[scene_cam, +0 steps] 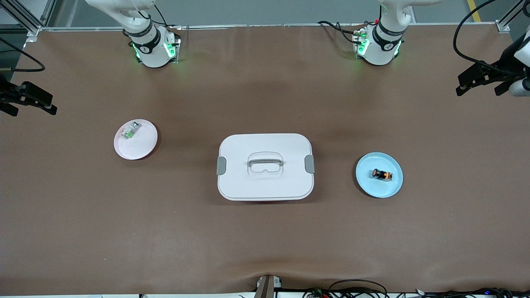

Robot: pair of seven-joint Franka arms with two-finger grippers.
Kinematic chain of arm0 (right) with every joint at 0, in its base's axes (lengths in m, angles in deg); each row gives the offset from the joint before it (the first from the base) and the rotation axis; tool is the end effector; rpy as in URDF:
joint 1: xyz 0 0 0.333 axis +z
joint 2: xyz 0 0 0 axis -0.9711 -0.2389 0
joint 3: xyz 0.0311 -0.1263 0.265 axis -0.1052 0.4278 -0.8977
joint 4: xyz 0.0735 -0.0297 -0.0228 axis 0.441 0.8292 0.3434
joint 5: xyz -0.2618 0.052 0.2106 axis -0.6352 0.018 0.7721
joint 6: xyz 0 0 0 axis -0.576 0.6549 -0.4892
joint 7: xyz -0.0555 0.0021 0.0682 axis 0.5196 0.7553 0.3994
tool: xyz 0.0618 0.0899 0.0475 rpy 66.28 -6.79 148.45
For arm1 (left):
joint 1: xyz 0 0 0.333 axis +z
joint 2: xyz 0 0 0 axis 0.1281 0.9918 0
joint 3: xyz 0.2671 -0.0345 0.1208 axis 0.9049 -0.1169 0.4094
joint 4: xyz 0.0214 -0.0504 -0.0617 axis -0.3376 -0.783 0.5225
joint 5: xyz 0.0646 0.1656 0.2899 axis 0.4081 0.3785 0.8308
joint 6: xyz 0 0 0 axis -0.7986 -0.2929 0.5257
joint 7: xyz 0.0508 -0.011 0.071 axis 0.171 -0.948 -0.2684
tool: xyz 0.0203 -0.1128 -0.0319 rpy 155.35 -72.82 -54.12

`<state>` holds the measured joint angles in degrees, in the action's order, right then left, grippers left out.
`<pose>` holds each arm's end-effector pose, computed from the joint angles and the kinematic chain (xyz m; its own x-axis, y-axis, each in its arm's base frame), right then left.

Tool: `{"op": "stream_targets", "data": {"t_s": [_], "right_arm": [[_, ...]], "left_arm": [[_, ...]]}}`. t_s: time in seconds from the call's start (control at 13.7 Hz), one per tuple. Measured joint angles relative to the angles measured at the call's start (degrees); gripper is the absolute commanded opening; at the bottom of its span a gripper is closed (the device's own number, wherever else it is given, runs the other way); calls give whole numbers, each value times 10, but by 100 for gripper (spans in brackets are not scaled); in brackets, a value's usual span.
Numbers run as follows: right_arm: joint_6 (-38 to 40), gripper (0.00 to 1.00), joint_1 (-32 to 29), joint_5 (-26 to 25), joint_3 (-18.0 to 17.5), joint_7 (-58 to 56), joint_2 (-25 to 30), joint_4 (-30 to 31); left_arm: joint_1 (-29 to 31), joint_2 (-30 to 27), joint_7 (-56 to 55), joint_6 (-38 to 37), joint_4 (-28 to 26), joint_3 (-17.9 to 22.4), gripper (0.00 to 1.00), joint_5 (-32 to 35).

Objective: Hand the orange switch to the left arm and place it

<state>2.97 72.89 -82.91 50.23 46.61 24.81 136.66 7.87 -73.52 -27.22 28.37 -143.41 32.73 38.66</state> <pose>0.5013 -0.0200 0.6119 0.9997 0.0251 0.0065 0.0251 -0.9997 -0.0023 0.4562 -0.0163 0.6151 1.0000 -0.0037 0.0024 -0.0037 -1.0000 0.0063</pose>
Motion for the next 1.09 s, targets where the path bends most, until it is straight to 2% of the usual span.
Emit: {"op": "stream_targets", "data": {"t_s": [0.51,1.09], "right_arm": [[-4,100,0,0,0,0,0,1],[-2,100,1,-1,-2,0,0,4]], "left_arm": [[0,-12,-2,7,-18,-24,100,18],[4,1,-1,11,3,-17,100,18]]}}
